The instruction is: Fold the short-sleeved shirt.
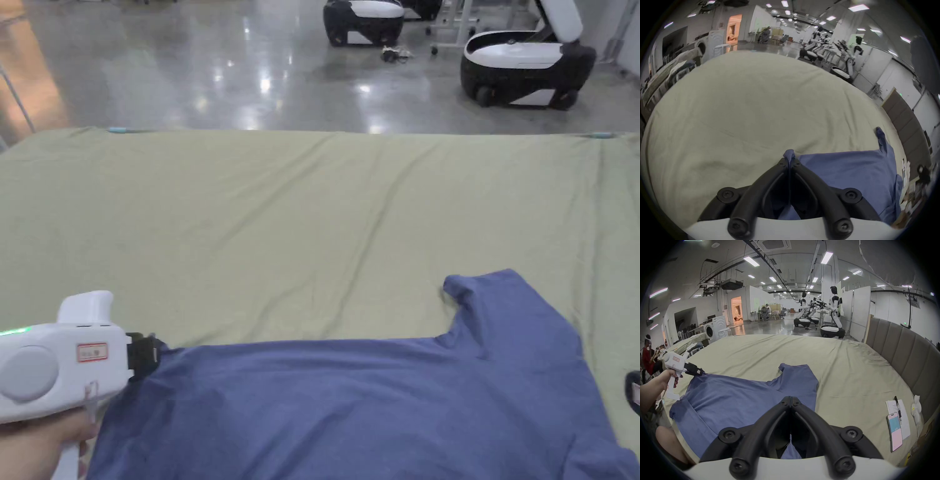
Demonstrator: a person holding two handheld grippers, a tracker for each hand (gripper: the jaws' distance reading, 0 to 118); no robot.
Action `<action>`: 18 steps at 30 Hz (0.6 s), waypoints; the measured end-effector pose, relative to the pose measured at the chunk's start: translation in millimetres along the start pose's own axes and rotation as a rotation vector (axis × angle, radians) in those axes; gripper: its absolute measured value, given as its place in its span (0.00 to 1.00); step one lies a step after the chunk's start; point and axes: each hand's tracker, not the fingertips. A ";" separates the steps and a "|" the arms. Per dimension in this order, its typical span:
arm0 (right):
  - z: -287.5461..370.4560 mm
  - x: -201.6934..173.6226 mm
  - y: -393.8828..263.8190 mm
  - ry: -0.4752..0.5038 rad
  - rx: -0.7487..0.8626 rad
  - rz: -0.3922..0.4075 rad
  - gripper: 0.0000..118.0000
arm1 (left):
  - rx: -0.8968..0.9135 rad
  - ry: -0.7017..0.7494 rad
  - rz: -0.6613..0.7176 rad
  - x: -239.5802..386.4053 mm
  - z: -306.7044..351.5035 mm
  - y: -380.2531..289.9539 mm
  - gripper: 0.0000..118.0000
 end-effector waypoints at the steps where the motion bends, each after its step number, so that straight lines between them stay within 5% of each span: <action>1: -10.6 5.7 5.7 0.007 -0.022 0.002 0.00 | 0.018 0.008 -0.044 0.4 3.3 1.1 0.00; 3: -42.3 17.2 23.7 -0.001 -0.108 0.014 0.11 | 0.038 0.008 -0.102 5.7 15.0 0.3 0.00; 5: -79.0 31.2 40.4 -0.023 -0.146 0.020 0.69 | 0.050 -0.004 -0.100 4.0 20.6 -0.1 0.00; 6: -103.9 39.8 49.0 -0.023 -0.196 0.006 0.88 | 0.060 -0.010 -0.102 3.3 24.4 -0.3 0.00; 7: -121.2 45.0 53.9 -0.029 -0.225 -0.001 0.95 | 0.058 -0.017 -0.103 2.7 26.2 -0.3 0.00; 13: -233.5 69.5 55.4 -0.097 -0.390 -0.061 0.88 | 0.044 -0.034 -0.127 2.4 22.7 -3.7 0.00; 15: -254.4 66.6 46.6 -0.089 -0.415 -0.028 0.81 | 0.035 -0.029 -0.148 2.2 21.0 -5.3 0.00; 18: -269.3 68.2 32.4 -0.082 -0.483 -0.013 0.24 | 0.017 -0.030 -0.161 0.3 16.5 -7.0 0.00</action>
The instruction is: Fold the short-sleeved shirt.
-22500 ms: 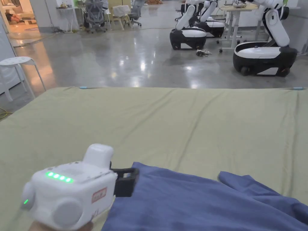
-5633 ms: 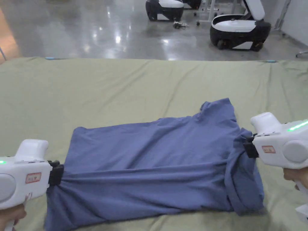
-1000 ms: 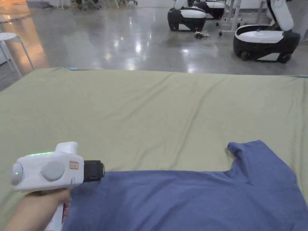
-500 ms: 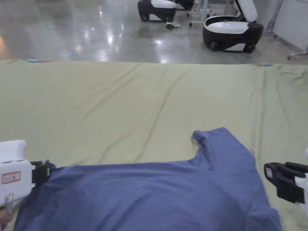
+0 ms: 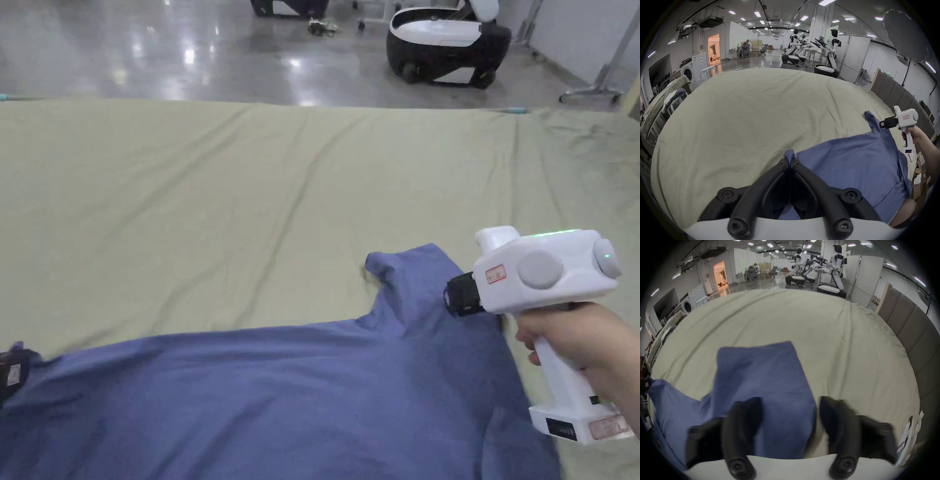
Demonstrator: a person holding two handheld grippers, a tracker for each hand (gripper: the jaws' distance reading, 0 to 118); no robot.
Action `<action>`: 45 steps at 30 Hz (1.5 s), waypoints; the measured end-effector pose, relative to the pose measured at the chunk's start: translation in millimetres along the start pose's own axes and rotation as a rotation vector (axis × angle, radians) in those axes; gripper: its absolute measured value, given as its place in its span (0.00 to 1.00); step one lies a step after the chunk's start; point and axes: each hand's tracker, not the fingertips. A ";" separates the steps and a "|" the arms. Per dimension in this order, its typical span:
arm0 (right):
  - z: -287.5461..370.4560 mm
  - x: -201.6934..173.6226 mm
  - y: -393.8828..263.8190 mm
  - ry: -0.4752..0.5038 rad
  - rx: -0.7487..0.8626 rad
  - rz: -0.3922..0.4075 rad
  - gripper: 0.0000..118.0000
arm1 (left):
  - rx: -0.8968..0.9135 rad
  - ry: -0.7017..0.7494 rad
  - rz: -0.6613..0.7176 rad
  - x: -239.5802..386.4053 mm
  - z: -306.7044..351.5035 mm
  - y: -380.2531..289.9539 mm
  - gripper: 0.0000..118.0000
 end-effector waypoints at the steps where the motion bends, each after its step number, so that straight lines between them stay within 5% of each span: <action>1: 0.9 -0.9 -3.9 0.029 -0.004 -0.026 0.09 | -0.004 0.000 -0.003 -0.1 0.0 -0.3 0.00; 3: 13.2 1.3 -6.0 0.077 0.066 -0.100 0.04 | -0.007 0.002 -0.012 0.7 2.1 -1.2 0.00; 13: 144.2 7.8 -27.1 0.094 0.249 -0.041 0.04 | 0.070 -0.006 -0.014 -3.1 64.0 2.3 0.00; 24: 295.0 6.7 -182.2 0.178 0.318 -0.034 0.04 | 0.103 -0.100 0.018 -10.1 162.7 -79.5 0.00; 37: 285.2 -13.9 -318.9 0.164 0.168 -0.093 0.04 | -0.017 -0.125 0.116 -52.2 163.7 -180.5 0.00; 45: 256.1 -24.8 -347.4 0.062 0.107 0.019 0.04 | -0.063 -0.108 0.111 -44.6 159.8 -200.5 0.00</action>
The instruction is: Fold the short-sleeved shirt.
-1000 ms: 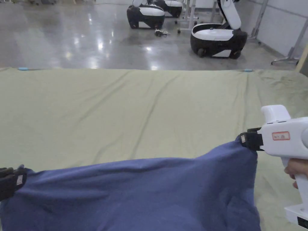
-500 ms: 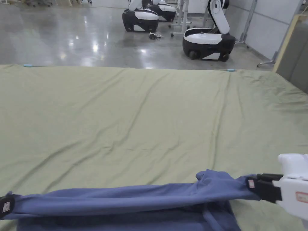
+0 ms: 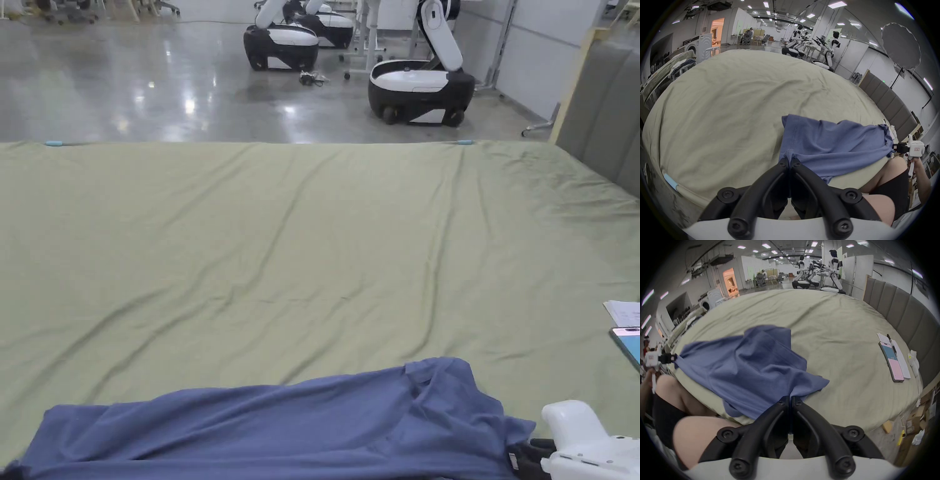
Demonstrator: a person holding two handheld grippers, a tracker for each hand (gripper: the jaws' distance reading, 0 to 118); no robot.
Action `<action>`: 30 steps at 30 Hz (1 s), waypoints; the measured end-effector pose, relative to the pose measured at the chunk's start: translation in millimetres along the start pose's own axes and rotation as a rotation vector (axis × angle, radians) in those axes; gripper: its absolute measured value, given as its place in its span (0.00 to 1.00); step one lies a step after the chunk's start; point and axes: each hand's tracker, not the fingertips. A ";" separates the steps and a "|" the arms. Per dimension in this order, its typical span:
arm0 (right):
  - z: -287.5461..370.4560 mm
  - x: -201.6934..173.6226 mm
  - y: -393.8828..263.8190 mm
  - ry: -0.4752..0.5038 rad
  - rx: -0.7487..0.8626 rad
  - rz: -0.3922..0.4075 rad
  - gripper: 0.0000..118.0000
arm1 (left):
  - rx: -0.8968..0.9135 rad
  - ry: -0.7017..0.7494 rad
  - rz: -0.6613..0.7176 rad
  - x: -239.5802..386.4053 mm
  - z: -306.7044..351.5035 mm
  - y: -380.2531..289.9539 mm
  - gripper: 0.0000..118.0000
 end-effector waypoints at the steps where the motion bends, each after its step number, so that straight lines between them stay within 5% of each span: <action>1: -2.7 -2.0 -1.8 -0.007 0.006 0.001 0.04 | -0.002 0.001 0.003 -1.8 -2.9 -2.2 0.00; 4: -3.1 -2.3 -4.4 -0.009 0.033 -0.012 0.04 | 0.002 0.001 0.019 -5.8 -4.7 -4.4 0.02; 5: -1.7 -1.5 -5.5 -0.001 0.039 -0.017 0.09 | 0.003 -0.003 0.036 -8.0 -2.5 -5.0 0.11; 6: 2.4 -1.8 -5.9 -0.006 0.044 -0.018 0.27 | 0.002 -0.002 0.060 -9.3 0.7 -4.6 0.30; 7: 9.5 -2.8 -5.6 -0.053 0.069 -0.016 0.65 | 0.004 0.014 0.079 -8.4 8.0 -3.2 0.61; 8: 14.3 1.2 -7.6 -0.080 0.097 -0.019 0.91 | 0.032 -0.007 0.085 -7.5 20.8 -3.4 0.82; 9: 23.8 2.5 -6.8 -0.087 0.115 -0.036 1.00 | 0.075 -0.037 0.084 -5.0 33.1 -2.9 0.94; 13: 77.4 -8.9 9.3 -0.108 0.305 -0.131 0.92 | 0.218 -0.195 0.096 19.4 96.2 1.7 0.96; 14: 89.1 -15.7 14.4 -0.069 0.339 -0.137 0.82 | 0.247 -0.227 0.088 28.4 111.2 3.0 0.94; 15: 98.2 -23.0 18.7 -0.044 0.373 -0.128 0.56 | 0.263 -0.264 0.078 32.3 120.2 2.5 0.87; 16: 105.6 -31.4 22.7 -0.037 0.408 -0.114 0.08 | 0.276 -0.310 0.063 36.9 128.6 1.9 0.53; 17: 109.5 -44.9 27.0 -0.081 0.429 -0.072 0.00 | 0.285 -0.345 0.052 42.4 135.5 2.5 0.15; 18: 110.1 -56.4 30.1 -0.117 0.431 -0.039 0.00 | 0.287 -0.363 0.048 45.4 136.9 3.6 0.00; 22: 126.7 -95.9 44.9 -0.027 0.458 0.049 0.00 | 0.186 -0.445 0.047 39.2 120.2 8.5 0.00; 24: 126.9 -107.0 46.3 -0.001 0.452 0.062 0.00 | 0.149 -0.448 0.105 22.4 105.6 12.3 0.00; 25: 130.7 -113.2 49.4 0.015 0.454 0.074 0.00 | 0.071 -0.561 0.195 3.4 90.0 15.3 0.00; 26: 134.0 -118.2 52.0 0.023 0.457 0.085 0.00 | -0.010 -0.654 0.286 -15.4 73.1 18.0 0.01; 27: 136.5 -122.0 54.6 0.023 0.457 0.095 0.00 | -0.050 -0.680 0.354 -29.0 61.1 18.0 0.14; 29: 140.7 -132.1 60.1 0.019 0.454 0.120 0.00 | -0.076 -0.646 0.413 -55.4 34.0 17.6 0.82; 30: 142.4 -134.8 62.9 0.014 0.450 0.129 0.00 | -0.108 -0.632 0.429 -66.7 22.0 19.1 1.00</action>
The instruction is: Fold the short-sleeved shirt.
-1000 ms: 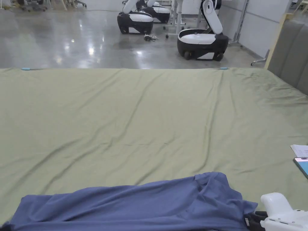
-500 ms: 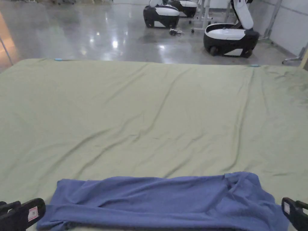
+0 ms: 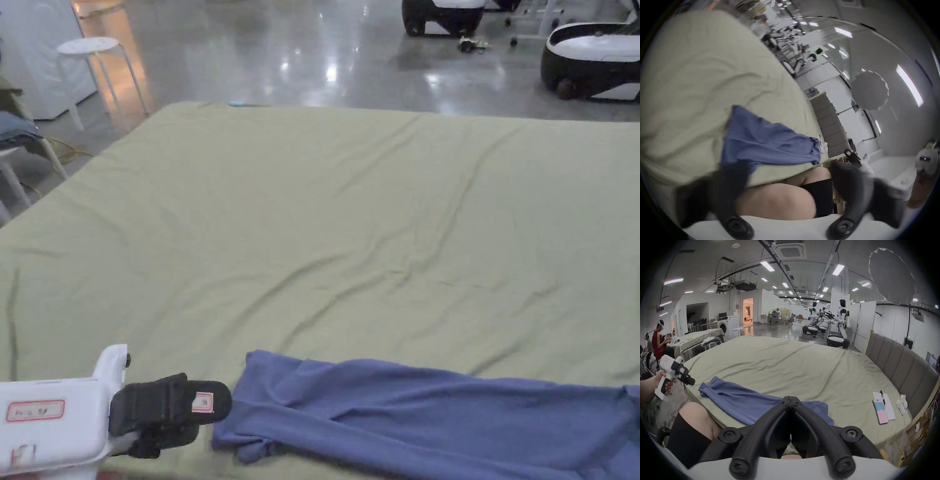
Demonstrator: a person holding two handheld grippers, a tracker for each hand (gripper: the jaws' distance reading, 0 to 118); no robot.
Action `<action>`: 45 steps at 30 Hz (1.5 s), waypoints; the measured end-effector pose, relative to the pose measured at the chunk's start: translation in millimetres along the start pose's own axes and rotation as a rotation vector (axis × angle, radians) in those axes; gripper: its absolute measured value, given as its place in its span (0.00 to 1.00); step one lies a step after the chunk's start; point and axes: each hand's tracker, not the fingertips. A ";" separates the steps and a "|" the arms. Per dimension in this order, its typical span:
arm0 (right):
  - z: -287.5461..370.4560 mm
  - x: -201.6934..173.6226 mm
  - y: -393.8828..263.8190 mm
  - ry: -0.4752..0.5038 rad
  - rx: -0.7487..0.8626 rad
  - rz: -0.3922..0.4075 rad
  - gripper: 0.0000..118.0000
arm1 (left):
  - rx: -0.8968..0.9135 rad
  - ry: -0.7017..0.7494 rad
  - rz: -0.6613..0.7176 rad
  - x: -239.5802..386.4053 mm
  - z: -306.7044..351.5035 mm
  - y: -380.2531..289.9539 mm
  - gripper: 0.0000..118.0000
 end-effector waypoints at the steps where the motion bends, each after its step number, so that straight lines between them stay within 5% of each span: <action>1: 0.2 -1.8 3.2 -0.002 -0.002 0.004 0.00 | 0.049 -0.053 0.067 -13.0 0.6 10.4 0.99; 7: -13.7 -7.6 9.1 -0.007 -0.044 -0.056 0.00 | -0.020 -0.147 0.226 -58.1 -43.3 36.9 0.99; 15: -38.5 -8.4 6.7 -0.005 -0.080 -0.069 0.00 | -0.093 -0.229 0.137 -38.0 -111.6 49.2 0.98; 16: -41.2 -11.3 8.2 -0.004 -0.083 -0.064 0.00 | -0.122 -0.239 0.115 -39.6 -111.3 50.6 0.90; 17: -43.8 -13.8 8.1 0.000 -0.087 -0.057 0.00 | -0.145 -0.214 0.092 -34.9 -114.1 52.2 0.67; 18: -45.5 -15.9 8.3 0.006 -0.090 -0.051 0.00 | -0.147 -0.182 0.065 -31.9 -114.8 52.9 0.20; 19: -46.3 -18.3 9.3 0.013 -0.088 -0.048 0.00 | -0.141 -0.107 0.046 -31.6 -113.9 51.0 0.04; 21: -47.4 -21.7 10.5 0.032 -0.083 -0.046 0.00 | -0.160 0.033 0.045 -35.7 -118.0 44.9 0.04; 23: -48.3 -21.2 6.3 0.037 -0.081 -0.044 0.00 | -0.181 -0.049 0.086 -44.7 -115.8 42.9 0.04; 31: -31.3 -13.7 1.1 0.028 -0.058 -0.047 0.00 | -0.120 0.026 -0.012 -12.6 -69.8 56.7 0.04; 37: -20.9 -0.5 -7.9 0.026 -0.029 -0.098 0.00 | -0.137 0.337 -0.021 -8.7 -22.5 78.3 0.04; 45: -16.1 24.6 -24.7 0.075 0.002 -0.133 0.00 | -0.174 0.465 -0.156 90.8 -47.3 82.0 0.04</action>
